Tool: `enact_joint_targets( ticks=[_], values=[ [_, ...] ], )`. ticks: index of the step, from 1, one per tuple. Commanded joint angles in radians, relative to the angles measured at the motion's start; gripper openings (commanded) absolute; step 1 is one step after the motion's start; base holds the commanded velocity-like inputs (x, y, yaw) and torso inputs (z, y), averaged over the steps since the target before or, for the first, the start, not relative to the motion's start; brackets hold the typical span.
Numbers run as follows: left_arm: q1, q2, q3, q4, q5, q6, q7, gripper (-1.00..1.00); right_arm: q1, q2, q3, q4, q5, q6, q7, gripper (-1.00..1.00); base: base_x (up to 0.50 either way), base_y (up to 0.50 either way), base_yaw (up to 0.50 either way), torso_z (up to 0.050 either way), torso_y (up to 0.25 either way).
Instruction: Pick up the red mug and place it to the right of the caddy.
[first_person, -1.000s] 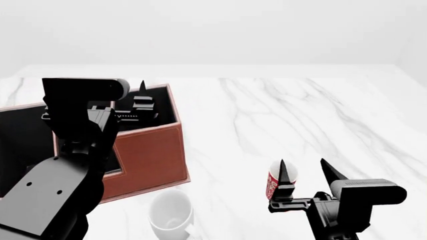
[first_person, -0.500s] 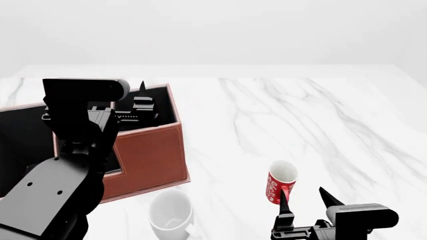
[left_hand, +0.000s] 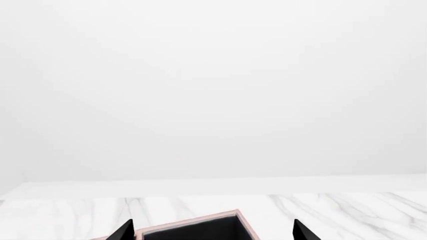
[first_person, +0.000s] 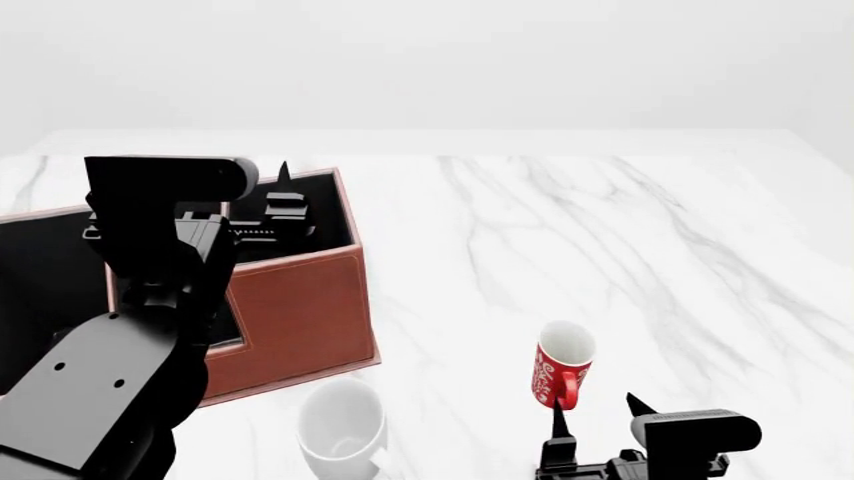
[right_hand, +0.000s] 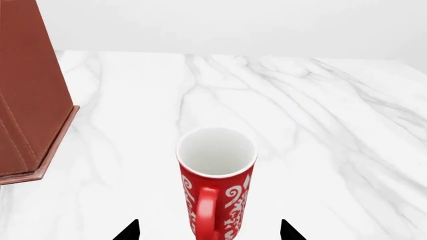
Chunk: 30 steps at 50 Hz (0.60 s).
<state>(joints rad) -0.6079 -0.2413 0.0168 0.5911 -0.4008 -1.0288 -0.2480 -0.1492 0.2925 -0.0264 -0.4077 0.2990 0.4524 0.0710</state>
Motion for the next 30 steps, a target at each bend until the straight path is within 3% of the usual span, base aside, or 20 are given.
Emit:
enact_joint_targets(
  ticks=[1, 30],
  values=[
    [0.003, -0.002, 0.003, -0.008, -0.003, 0.01, -0.003, 1.0, 0.051, -0.004, -0.014, 0.074, 0.012, 0.049, 0.004, 1.0, 0.0, 0.0, 0.0, 0.0, 0.0],
    [0.008, -0.011, 0.011, -0.013, -0.012, 0.02, -0.013, 1.0, 0.133, -0.016, -0.028, 0.167, 0.041, 0.068, -0.006, 1.0, 0.0, 0.0, 0.0, 0.0, 0.0]
  ],
)
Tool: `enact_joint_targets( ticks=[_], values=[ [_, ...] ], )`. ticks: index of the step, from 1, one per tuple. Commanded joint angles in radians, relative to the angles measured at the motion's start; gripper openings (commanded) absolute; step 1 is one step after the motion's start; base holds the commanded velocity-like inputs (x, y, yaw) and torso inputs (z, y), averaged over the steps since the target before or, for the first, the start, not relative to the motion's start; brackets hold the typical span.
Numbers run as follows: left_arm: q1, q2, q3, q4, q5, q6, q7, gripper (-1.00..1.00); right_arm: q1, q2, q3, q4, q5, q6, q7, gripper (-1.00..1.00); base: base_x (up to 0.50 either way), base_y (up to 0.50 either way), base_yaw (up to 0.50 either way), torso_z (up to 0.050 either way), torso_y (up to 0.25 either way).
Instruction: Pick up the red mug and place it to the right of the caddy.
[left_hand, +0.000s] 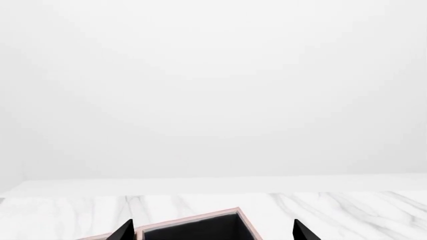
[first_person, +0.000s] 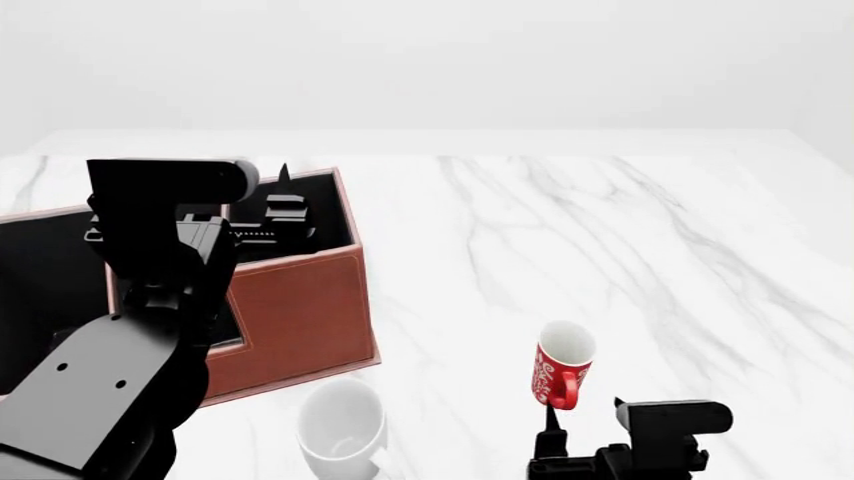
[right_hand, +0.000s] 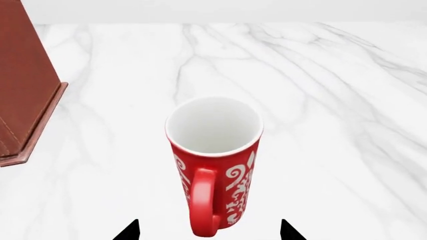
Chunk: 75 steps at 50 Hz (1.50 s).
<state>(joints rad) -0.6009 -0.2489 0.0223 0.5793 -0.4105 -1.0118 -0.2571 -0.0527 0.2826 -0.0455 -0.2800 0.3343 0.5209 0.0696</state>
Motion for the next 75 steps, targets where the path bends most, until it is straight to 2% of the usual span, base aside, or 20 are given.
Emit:
enact_joint_targets(
  ticks=[1, 50, 51, 75],
  values=[
    [-0.001, -0.004, 0.005, 0.0, -0.004, 0.0, -0.005, 1.0, 0.048, -0.009, -0.011, 0.056, 0.005, -0.005, -0.006, 1.0, 0.0, 0.0, 0.0, 0.0, 0.0],
    [0.002, -0.018, 0.015, -0.012, -0.02, 0.019, -0.02, 1.0, 0.179, -0.028, -0.074, 0.292, -0.014, -0.061, -0.041, 1.0, 0.0, 0.0, 0.0, 0.0, 0.0],
    [0.003, -0.018, 0.015, -0.014, -0.019, 0.022, -0.02, 1.0, 0.177, -0.025, -0.074, 0.287, -0.009, -0.052, -0.043, -1.0, 0.0, 0.0, 0.0, 0.0, 0.0],
    [0.006, -0.023, 0.019, -0.023, -0.025, 0.03, -0.029, 1.0, 0.182, 0.005, -0.082, 0.213, -0.016, -0.037, -0.021, -1.0, 0.0, 0.0, 0.0, 0.0, 0.0]
  ],
)
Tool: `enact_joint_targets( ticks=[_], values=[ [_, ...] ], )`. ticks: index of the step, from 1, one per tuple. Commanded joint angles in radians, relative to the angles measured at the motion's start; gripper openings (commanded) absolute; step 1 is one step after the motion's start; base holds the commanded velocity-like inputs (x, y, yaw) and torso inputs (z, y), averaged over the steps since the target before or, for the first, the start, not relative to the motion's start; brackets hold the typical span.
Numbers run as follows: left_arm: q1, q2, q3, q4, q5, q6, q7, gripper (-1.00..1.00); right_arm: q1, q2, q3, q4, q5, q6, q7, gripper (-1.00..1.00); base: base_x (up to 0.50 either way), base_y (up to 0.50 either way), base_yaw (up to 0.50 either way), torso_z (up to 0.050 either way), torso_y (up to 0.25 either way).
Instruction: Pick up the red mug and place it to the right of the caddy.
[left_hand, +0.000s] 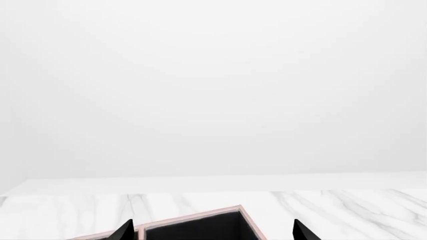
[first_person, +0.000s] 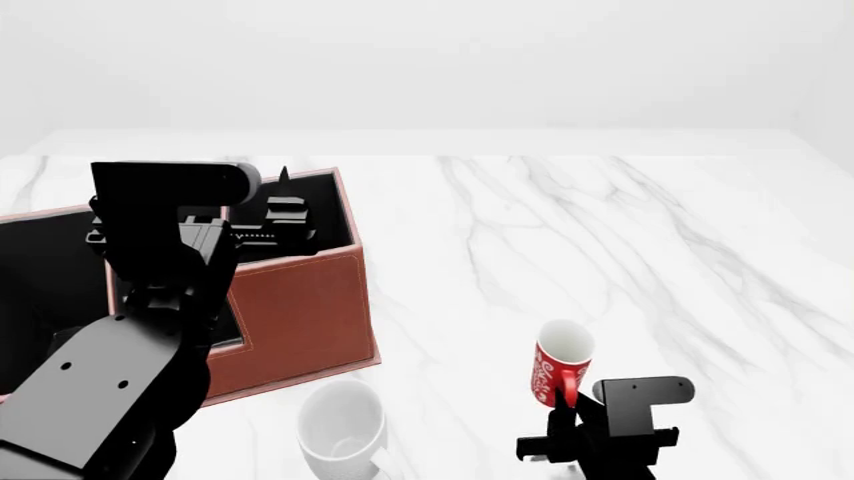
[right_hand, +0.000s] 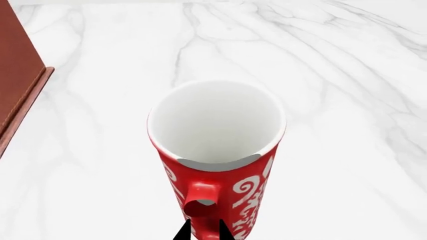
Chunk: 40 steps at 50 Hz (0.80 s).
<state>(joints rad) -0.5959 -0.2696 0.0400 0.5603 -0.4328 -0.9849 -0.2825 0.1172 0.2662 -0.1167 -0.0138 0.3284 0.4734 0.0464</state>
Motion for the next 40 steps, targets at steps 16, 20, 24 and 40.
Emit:
enact_joint_targets(
  ticks=[16, 20, 24, 40],
  values=[
    [-0.006, -0.007, 0.0, -0.006, -0.011, 0.002, -0.01, 1.0, 0.316, 0.097, -0.207, 0.098, -0.043, -0.074, -0.323, -1.0, 0.0, 0.0, 0.0, 0.0, 0.001],
    [-0.01, -0.008, 0.001, -0.012, -0.011, 0.003, -0.011, 1.0, 0.432, 0.051, -0.234, 0.27, -0.001, -0.082, -0.444, -1.0, 0.0, 0.0, 0.0, 0.0, 0.0],
    [-0.013, -0.009, 0.002, -0.012, -0.013, 0.002, -0.013, 1.0, 0.532, -0.015, -0.265, 0.498, -0.038, -0.224, -0.508, -1.0, 0.0, 0.0, 0.0, 0.0, 0.003],
    [-0.012, -0.011, 0.003, -0.021, -0.017, 0.013, -0.015, 1.0, 0.808, -0.22, -0.317, 1.228, -0.093, -0.563, -0.653, -1.0, 0.0, 0.0, 0.0, 0.0, 0.0]
  ],
)
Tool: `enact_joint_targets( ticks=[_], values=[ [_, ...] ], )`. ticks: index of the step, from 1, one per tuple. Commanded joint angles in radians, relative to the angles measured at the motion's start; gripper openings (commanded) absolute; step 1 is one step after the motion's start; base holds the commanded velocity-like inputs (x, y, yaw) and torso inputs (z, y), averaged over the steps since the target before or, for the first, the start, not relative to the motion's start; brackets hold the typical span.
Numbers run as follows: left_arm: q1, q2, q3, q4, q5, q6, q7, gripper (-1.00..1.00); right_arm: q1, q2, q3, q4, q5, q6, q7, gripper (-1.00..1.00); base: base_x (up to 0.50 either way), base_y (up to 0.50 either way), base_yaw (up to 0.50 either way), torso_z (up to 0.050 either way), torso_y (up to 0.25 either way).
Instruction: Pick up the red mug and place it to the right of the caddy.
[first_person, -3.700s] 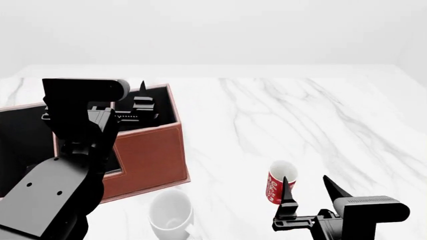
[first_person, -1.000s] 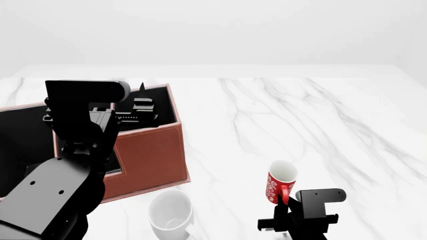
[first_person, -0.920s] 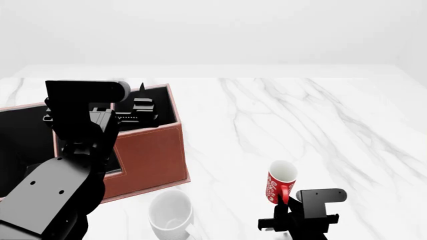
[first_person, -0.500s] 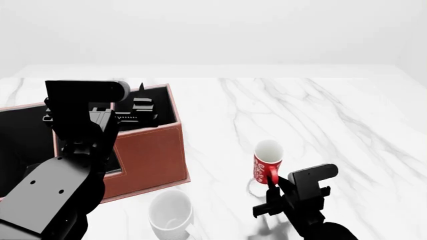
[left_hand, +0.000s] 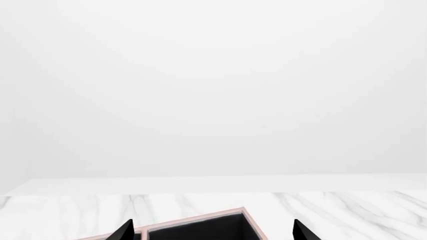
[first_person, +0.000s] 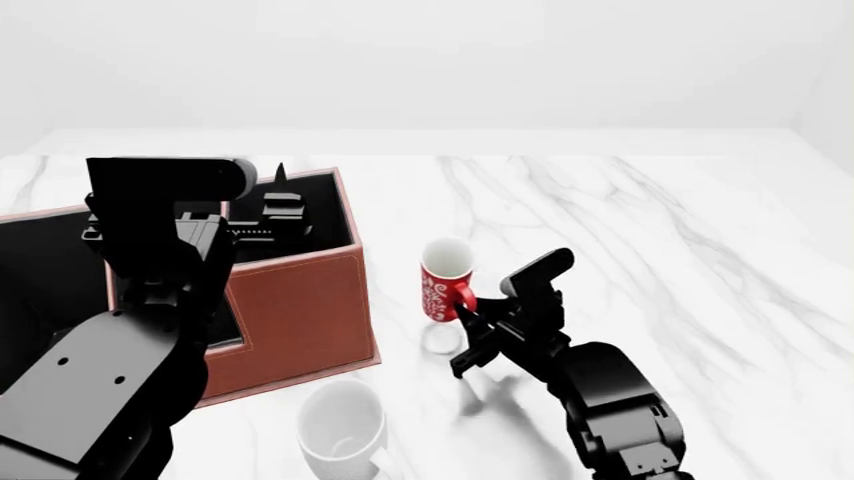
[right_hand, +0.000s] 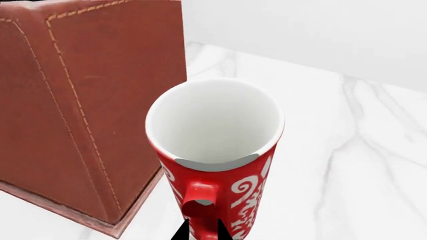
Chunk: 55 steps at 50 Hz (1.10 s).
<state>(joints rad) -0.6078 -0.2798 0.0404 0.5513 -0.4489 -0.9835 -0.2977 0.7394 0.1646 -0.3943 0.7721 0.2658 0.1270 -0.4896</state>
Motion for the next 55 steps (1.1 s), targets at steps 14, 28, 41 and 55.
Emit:
enact_joint_targets(
  ticks=[14, 28, 41, 55],
  values=[
    [0.001, -0.009, -0.001, -0.006, -0.01, 0.009, -0.004, 1.0, 0.198, -0.161, -0.093, 0.535, -0.008, -0.271, -0.138, -1.0, 0.0, 0.0, 0.0, 0.0, 0.001],
    [0.002, -0.011, 0.002, -0.003, -0.016, 0.009, -0.01, 1.0, 0.206, -0.162, -0.143, 0.536, 0.028, -0.191, -0.098, -1.0, 0.0, 0.0, 0.0, 0.0, 0.001],
    [0.006, -0.015, 0.0, -0.002, -0.022, 0.011, -0.014, 1.0, 0.211, -0.163, -0.15, 0.536, 0.03, -0.159, -0.08, -1.0, 0.0, 0.0, 0.0, 0.0, 0.001],
    [0.004, -0.018, 0.002, -0.012, -0.024, 0.018, -0.018, 1.0, 0.22, -0.162, -0.133, 0.536, 0.037, -0.13, -0.103, 1.0, 0.0, 0.0, 0.0, 0.0, 0.0]
  ],
)
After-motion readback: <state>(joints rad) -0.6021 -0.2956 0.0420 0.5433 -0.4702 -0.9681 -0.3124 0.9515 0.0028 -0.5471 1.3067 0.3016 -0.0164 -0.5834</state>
